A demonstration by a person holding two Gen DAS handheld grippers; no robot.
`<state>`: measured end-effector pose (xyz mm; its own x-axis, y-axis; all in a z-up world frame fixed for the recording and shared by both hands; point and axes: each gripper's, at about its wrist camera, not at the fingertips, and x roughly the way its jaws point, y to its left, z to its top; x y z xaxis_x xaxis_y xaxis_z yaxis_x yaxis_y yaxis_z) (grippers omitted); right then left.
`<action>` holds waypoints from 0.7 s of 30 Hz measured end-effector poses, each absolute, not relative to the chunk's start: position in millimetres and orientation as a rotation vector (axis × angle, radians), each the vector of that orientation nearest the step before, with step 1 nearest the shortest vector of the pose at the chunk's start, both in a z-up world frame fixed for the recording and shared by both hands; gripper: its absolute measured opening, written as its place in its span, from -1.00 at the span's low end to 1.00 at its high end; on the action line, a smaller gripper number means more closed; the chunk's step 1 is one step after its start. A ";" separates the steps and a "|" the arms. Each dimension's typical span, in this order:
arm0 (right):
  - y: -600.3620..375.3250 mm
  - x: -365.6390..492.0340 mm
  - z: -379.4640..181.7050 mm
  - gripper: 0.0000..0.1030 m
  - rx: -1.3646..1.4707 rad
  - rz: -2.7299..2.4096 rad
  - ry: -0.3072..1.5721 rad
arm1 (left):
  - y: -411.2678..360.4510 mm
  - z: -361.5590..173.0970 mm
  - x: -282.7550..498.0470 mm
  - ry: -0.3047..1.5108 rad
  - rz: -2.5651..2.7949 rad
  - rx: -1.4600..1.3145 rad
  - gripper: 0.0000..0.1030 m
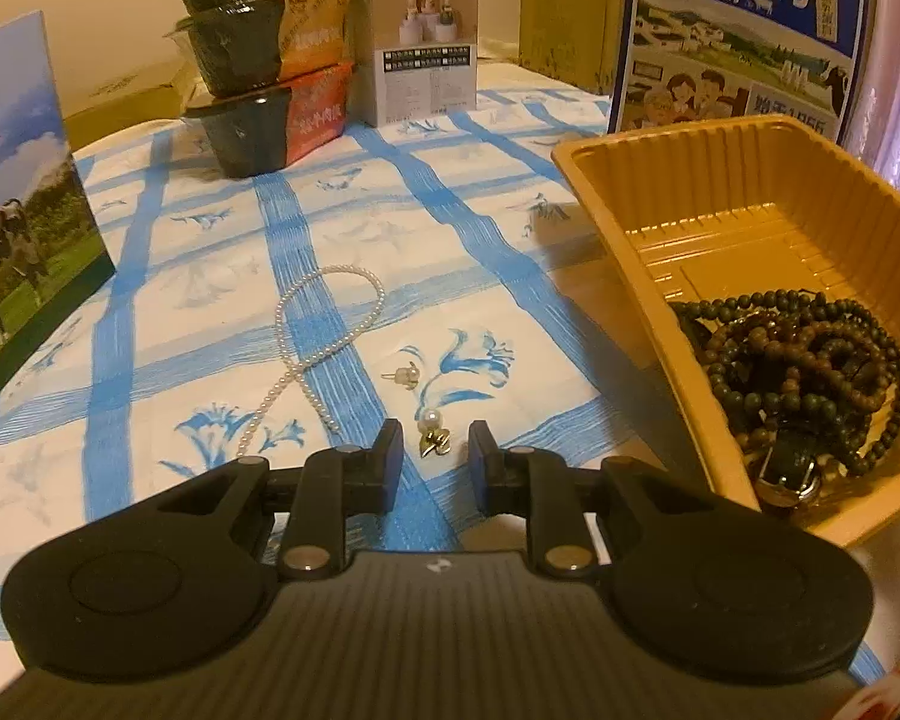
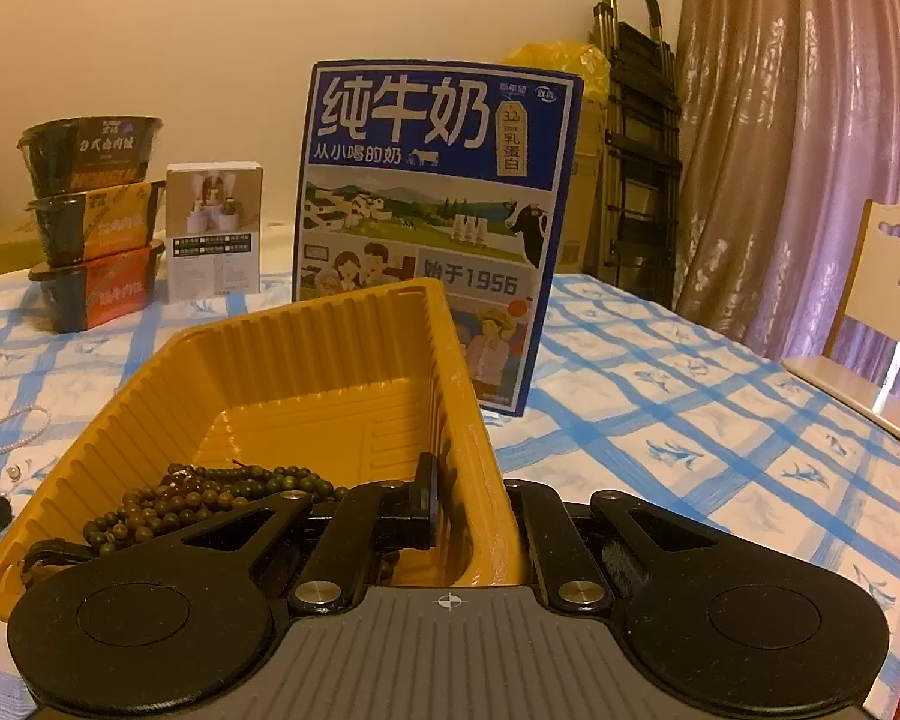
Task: Organize jewelry
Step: 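Grasp a small gold earring from the cloth with the left gripper, then carry the earring over the orange tray and open the left gripper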
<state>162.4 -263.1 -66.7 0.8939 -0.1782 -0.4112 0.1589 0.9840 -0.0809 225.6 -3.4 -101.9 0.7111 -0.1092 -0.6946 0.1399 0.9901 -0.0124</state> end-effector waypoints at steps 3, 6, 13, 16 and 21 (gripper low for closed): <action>-263.4 162.5 -66.6 -0.85 -0.042 -0.173 0.431 | -5.4 -104.0 228.9 0.763 -0.137 0.053 -0.62; -263.0 162.9 -66.5 -0.85 -0.044 -0.172 0.431 | -6.9 -104.0 231.0 0.763 -0.148 0.057 -0.82; -264.8 162.3 -67.9 -0.85 -0.036 -0.169 0.438 | -10.7 -88.4 219.1 0.736 -0.174 0.050 -0.84; -265.7 162.2 -69.0 -0.85 -0.034 -0.168 0.442 | -13.4 -70.3 206.1 0.712 -0.212 0.006 -0.84; -265.5 162.1 -68.8 -0.85 -0.036 -0.166 0.441 | -31.9 -39.8 185.8 0.674 -0.324 -0.073 -0.84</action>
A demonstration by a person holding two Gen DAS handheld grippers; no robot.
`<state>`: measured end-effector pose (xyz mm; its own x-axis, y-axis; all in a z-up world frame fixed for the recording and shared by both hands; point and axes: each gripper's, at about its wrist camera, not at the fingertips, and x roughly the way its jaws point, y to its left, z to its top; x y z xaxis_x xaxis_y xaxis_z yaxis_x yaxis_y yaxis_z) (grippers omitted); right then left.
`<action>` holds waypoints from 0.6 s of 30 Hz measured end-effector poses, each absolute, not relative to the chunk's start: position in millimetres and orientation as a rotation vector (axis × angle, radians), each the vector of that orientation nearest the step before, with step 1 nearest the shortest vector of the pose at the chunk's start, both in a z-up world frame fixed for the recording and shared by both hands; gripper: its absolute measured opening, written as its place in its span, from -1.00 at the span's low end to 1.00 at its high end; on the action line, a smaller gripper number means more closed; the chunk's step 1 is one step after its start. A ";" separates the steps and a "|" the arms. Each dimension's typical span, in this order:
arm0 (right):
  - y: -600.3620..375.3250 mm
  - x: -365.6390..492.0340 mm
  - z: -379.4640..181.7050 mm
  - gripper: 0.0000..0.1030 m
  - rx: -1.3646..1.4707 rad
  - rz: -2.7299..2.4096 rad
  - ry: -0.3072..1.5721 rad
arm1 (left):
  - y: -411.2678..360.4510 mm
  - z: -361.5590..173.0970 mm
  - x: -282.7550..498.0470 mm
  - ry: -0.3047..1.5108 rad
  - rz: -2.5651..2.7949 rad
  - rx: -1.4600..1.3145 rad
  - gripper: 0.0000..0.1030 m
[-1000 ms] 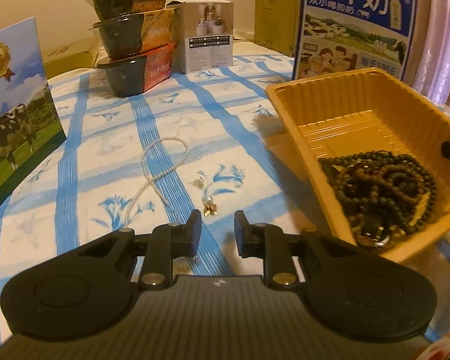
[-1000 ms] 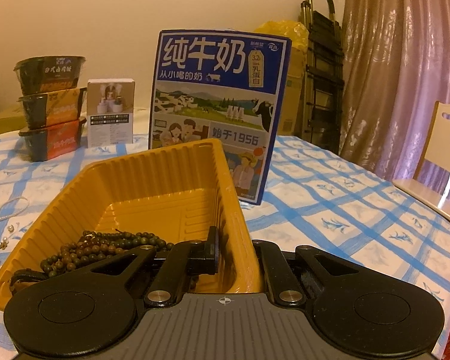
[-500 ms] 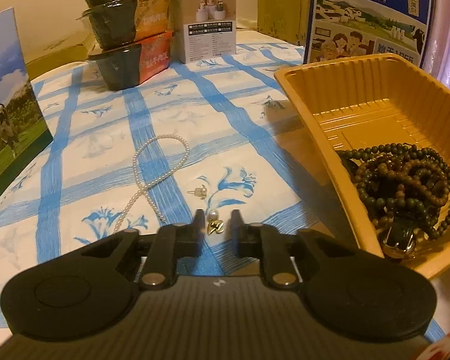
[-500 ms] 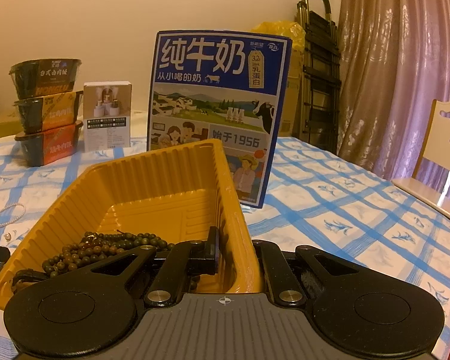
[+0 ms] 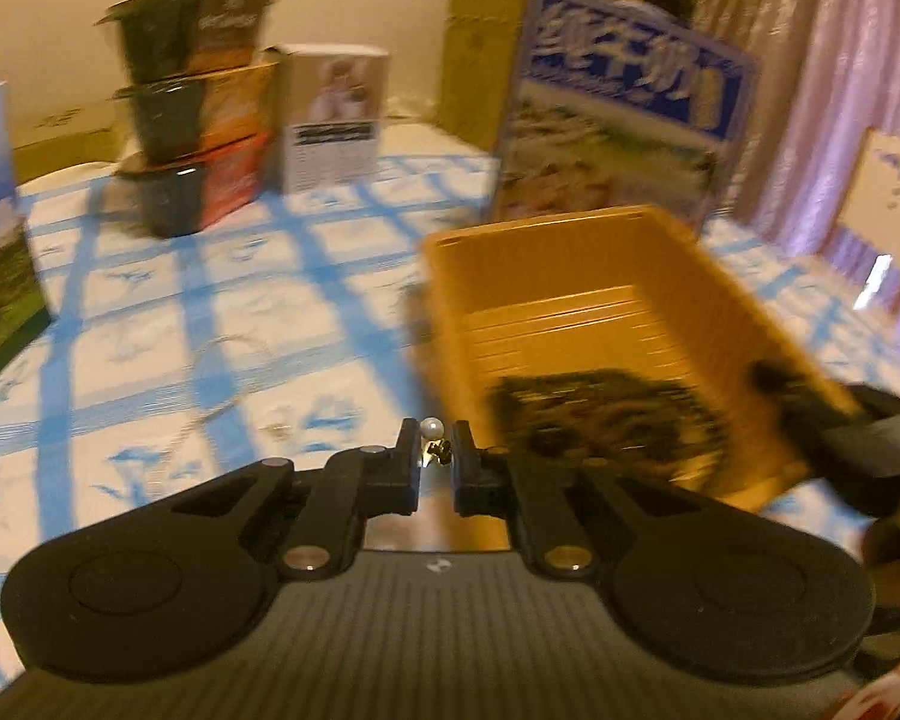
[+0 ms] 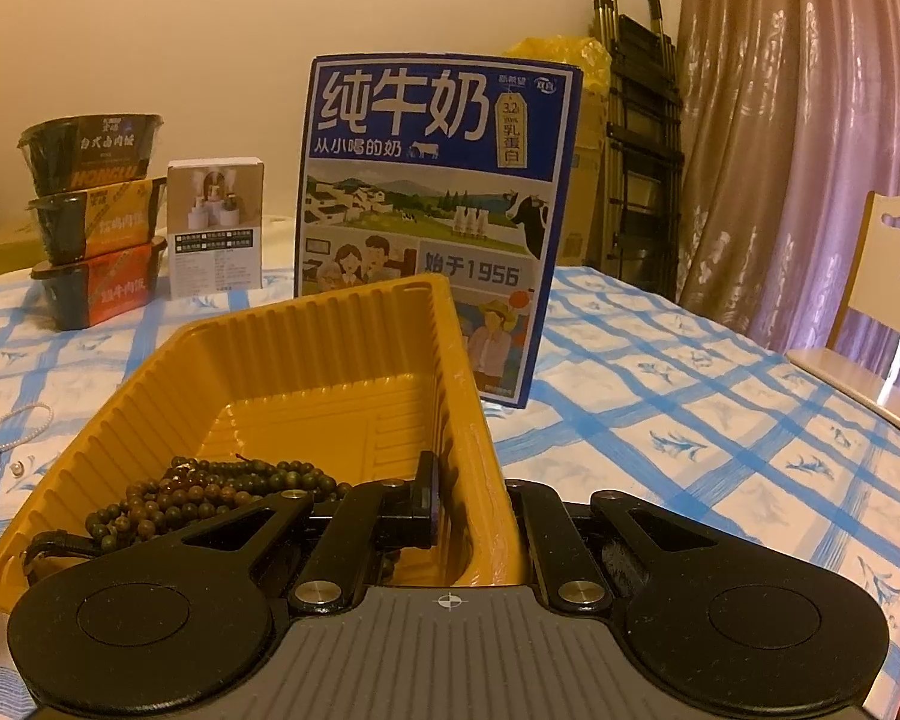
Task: Organize jewelry
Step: 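Carry the earring over the orange tray and open the left gripper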
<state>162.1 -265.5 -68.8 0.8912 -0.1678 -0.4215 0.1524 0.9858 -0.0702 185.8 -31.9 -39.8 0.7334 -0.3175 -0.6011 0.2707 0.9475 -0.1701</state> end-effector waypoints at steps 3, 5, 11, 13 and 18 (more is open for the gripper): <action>-265.8 160.3 -67.5 -0.86 -0.032 -0.159 0.439 | -51.1 -31.3 179.6 0.674 -0.408 -0.099 -0.84; -265.9 159.4 -66.7 -0.86 -0.032 -0.154 0.436 | -65.3 -29.8 177.0 0.678 -0.454 -0.105 -0.84; -266.8 158.3 -66.1 -0.88 -0.021 -0.146 0.435 | -91.9 -37.8 181.8 0.735 -0.523 -0.139 -0.84; -267.3 158.0 -66.1 -0.88 -0.019 -0.145 0.436 | -97.6 -41.3 183.9 0.750 -0.532 -0.146 -0.84; -268.1 157.9 -66.5 -0.88 -0.012 -0.143 0.438 | -102.4 -46.4 184.4 0.766 -0.532 -0.154 -0.75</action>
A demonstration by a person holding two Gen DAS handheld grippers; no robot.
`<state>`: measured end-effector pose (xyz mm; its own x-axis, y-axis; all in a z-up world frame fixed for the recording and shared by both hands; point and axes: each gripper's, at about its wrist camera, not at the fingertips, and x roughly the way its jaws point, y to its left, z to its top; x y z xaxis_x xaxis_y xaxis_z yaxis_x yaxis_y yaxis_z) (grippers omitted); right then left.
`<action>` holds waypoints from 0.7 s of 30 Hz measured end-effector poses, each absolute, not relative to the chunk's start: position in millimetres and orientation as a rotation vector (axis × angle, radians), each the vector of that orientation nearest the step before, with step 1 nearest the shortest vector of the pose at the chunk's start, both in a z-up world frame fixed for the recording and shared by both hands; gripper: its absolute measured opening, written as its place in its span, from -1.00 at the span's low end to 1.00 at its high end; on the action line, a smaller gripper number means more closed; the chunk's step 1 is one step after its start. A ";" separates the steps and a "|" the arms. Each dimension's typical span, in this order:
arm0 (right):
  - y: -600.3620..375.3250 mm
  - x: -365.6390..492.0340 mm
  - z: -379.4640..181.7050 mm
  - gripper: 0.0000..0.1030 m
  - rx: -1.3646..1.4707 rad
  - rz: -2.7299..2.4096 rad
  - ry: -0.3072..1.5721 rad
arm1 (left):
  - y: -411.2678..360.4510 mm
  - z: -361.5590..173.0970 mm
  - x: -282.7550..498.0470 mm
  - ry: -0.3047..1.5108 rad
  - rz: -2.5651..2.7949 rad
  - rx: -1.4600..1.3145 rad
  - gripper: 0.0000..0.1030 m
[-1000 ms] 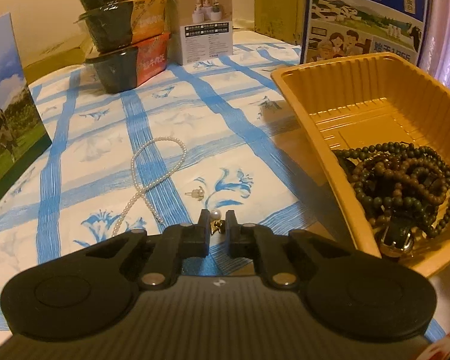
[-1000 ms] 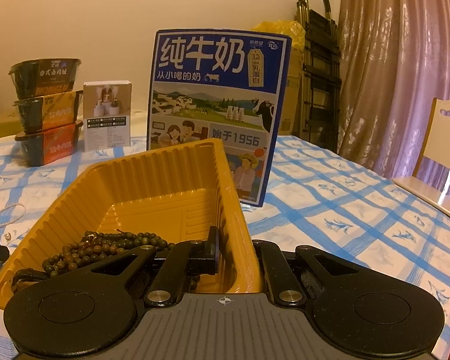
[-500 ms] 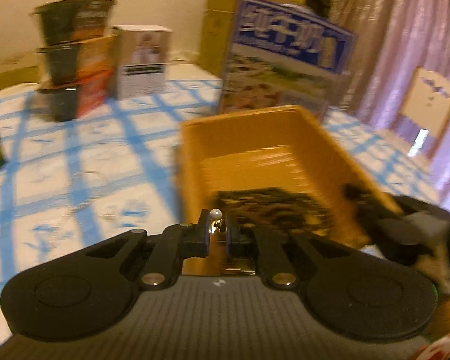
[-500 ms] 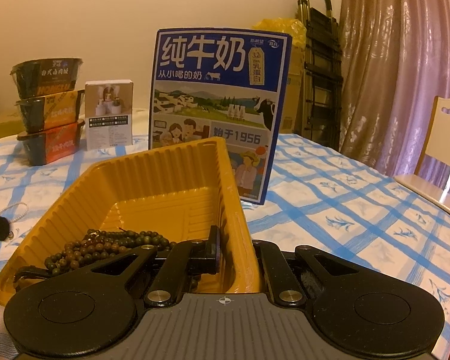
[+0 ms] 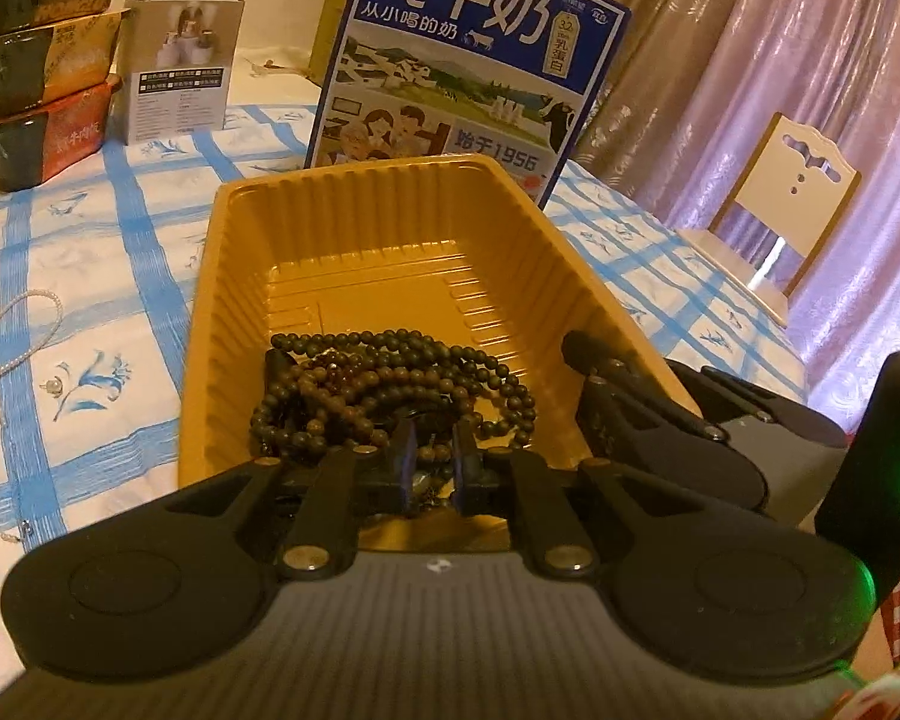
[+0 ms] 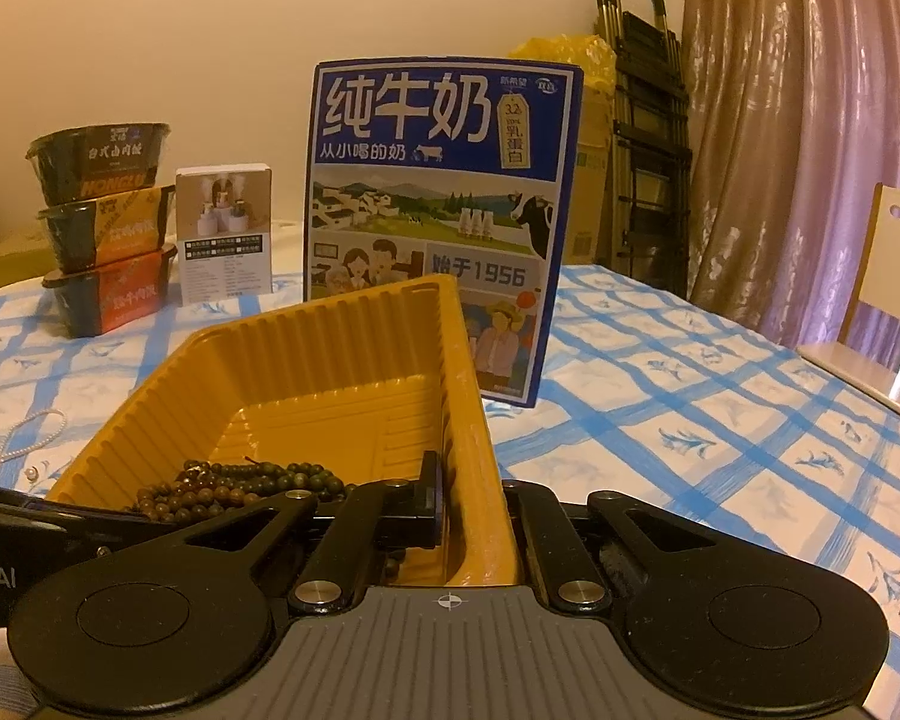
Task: Organize jewelry
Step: 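Carry the earring over the orange tray and open the left gripper, then grasp the second small earring from the cloth with the left gripper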
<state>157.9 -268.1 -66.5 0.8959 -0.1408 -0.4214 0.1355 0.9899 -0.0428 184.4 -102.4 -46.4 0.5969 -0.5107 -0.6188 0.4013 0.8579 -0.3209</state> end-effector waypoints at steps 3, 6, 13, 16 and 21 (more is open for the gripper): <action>-268.3 158.1 -66.7 -0.88 -0.011 -0.143 0.438 | -97.3 -44.1 182.2 0.763 -0.520 -0.155 -0.74; -268.3 158.1 -66.9 -0.88 -0.012 -0.143 0.439 | -83.4 -36.8 178.4 0.735 -0.484 -0.160 -0.74; -268.8 158.5 -67.2 -0.89 -0.011 -0.143 0.441 | -27.5 -29.8 171.4 0.700 -0.324 -0.104 -0.71; -268.7 158.5 -67.1 -0.89 -0.012 -0.143 0.441 | -6.0 -34.5 169.5 0.712 -0.260 -0.079 -0.71; -268.6 158.6 -67.1 -0.89 -0.012 -0.143 0.441 | 18.7 -46.1 165.6 0.735 -0.184 -0.038 -0.71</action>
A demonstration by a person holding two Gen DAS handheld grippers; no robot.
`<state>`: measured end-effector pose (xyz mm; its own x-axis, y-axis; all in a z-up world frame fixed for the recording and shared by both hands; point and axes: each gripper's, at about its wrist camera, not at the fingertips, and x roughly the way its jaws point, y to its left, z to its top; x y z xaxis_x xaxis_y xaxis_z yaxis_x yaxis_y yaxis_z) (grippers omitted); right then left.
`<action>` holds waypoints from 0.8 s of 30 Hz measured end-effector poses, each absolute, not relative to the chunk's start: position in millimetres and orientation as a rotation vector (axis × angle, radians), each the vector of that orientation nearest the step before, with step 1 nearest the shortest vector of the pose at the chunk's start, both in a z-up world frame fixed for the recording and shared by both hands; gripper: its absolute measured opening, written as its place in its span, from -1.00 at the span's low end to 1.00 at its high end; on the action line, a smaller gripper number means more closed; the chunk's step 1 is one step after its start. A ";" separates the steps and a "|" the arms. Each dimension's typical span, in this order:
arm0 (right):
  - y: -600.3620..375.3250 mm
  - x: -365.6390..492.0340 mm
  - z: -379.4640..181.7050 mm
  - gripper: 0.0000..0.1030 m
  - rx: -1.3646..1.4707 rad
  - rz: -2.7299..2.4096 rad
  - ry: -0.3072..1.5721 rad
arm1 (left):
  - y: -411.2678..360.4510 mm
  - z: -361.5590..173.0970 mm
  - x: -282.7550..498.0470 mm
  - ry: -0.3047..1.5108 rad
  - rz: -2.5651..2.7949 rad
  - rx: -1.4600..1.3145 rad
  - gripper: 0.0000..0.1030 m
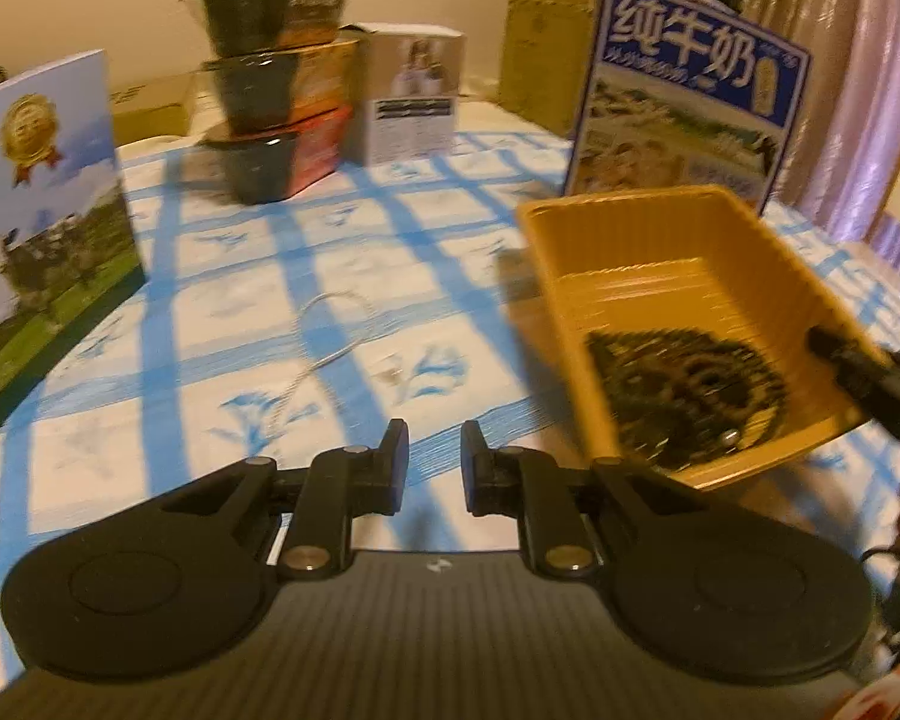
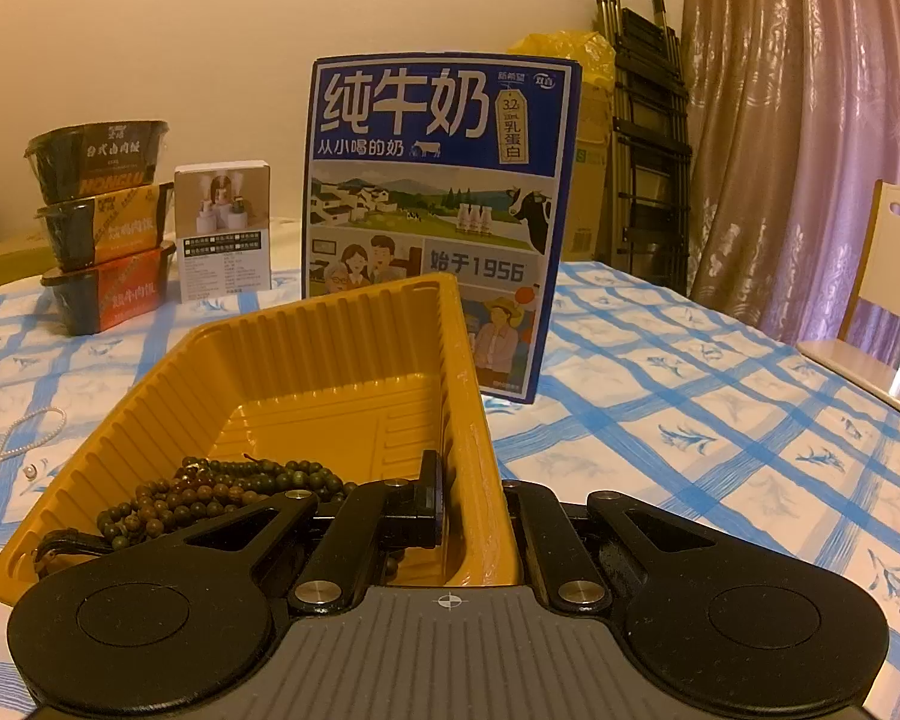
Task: Organize jewelry
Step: 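Grasp the second small earring from the cloth with the left gripper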
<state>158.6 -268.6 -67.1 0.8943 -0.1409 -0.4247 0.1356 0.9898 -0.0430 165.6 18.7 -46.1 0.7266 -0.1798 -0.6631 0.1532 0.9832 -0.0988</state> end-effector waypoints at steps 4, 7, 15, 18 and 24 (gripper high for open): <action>-268.5 158.8 -67.1 -0.88 -0.013 -0.143 0.442 | 24.4 -56.0 166.5 0.748 -0.154 -0.026 -0.71; -269.0 158.9 -67.9 -0.88 -0.011 -0.142 0.444 | 25.4 -64.0 167.4 0.757 -0.140 -0.019 -0.70; -270.1 158.7 -69.2 -0.88 -0.009 -0.141 0.448 | 24.3 -71.4 170.0 0.760 -0.133 -0.011 -0.70; -270.3 159.2 -69.7 -0.89 -0.008 -0.141 0.450 | 23.7 -73.0 173.5 0.760 -0.133 -0.001 -0.70; -270.4 159.3 -69.4 -0.88 -0.008 -0.141 0.450 | 20.7 -80.1 189.1 0.763 -0.135 0.014 -0.69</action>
